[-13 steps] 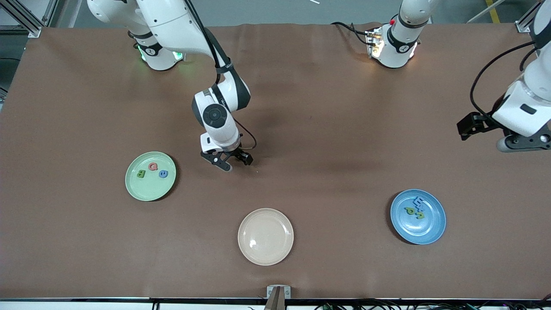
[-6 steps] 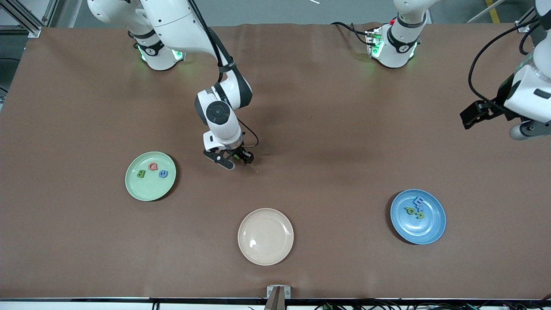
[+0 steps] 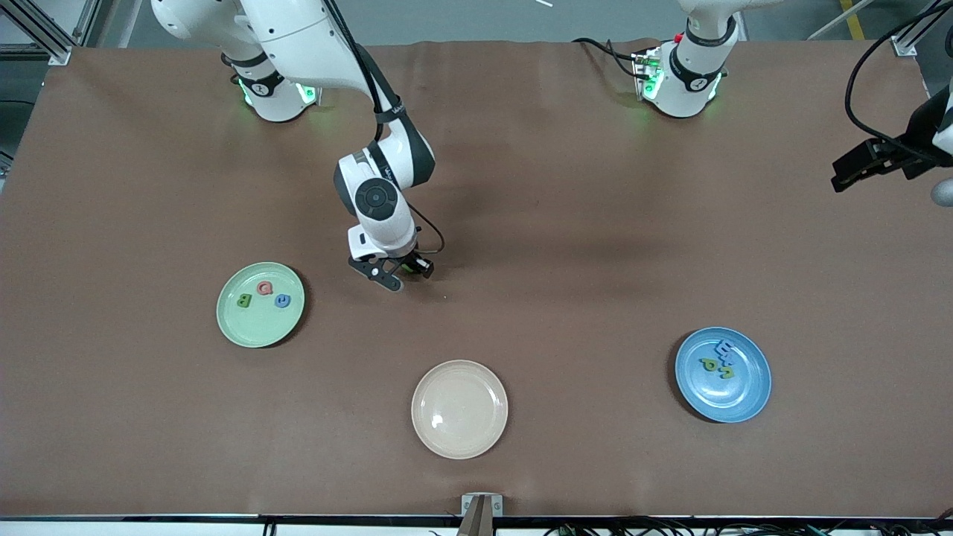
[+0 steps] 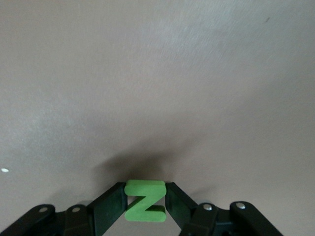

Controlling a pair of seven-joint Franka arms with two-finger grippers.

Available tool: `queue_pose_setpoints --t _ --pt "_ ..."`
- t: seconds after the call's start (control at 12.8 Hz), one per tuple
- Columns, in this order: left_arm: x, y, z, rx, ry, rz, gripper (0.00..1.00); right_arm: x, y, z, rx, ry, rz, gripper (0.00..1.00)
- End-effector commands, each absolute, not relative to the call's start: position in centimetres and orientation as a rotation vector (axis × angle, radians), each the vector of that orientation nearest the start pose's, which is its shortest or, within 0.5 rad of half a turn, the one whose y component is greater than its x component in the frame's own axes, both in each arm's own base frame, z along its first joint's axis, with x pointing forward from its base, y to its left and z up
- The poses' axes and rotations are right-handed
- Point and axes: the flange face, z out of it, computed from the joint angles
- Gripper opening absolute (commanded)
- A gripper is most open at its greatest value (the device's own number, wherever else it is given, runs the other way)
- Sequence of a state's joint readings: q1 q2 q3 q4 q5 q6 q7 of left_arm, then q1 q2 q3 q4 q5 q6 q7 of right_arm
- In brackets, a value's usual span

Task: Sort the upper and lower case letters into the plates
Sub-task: 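Carry the N to the green plate and open the right gripper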

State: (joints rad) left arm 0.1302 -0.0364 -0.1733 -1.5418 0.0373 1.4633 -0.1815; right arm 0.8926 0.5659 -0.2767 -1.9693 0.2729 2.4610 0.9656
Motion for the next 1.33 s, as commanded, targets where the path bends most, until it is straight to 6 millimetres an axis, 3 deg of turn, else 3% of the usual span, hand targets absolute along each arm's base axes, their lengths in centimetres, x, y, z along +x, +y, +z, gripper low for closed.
queue_pose_setpoints --t 0.0,0.16,0.23,0.39,0.62,0.7,1.01,1.25 --pt "50.5 -3.5 65.5 -3.114 -0.17 -0.005 1.0 52.7 30.7 24.1 -3.032 0.751 0.186 0.0" --pt "49.9 -4.1 65.4 -3.115 -0.151 -0.024 1.0 56.0 25.6 26.7 -3.041 0.673 0.254 0.0" --pt "49.8 -4.6 65.6 -3.114 -0.127 -0.032 1.0 57.3 22.5 26.9 -3.046 0.604 0.263 0.0" --pt "50.0 -4.7 65.6 -3.118 -0.105 -0.034 1.0 59.8 14.8 26.5 -3.052 0.455 0.24 0.0" --pt "50.1 -5.6 65.3 -3.117 -0.029 -0.031 1.0 61.7 6.7 25.3 -3.057 0.322 0.187 0.01" --pt "50.2 -5.9 65.5 -3.117 -0.019 -0.04 1.0 62.0 5.2 24.4 -3.063 0.3 0.172 0.01" --pt "50.3 -5.5 65.3 -3.117 0.0 -0.028 1.0 62.4 2.3 20.3 -3.097 0.278 0.131 0.02" --pt "50.3 -5.1 65.0 -3.117 -0.014 -0.021 1.0 62.3 2.1 19.2 -3.102 0.286 0.131 0.02"
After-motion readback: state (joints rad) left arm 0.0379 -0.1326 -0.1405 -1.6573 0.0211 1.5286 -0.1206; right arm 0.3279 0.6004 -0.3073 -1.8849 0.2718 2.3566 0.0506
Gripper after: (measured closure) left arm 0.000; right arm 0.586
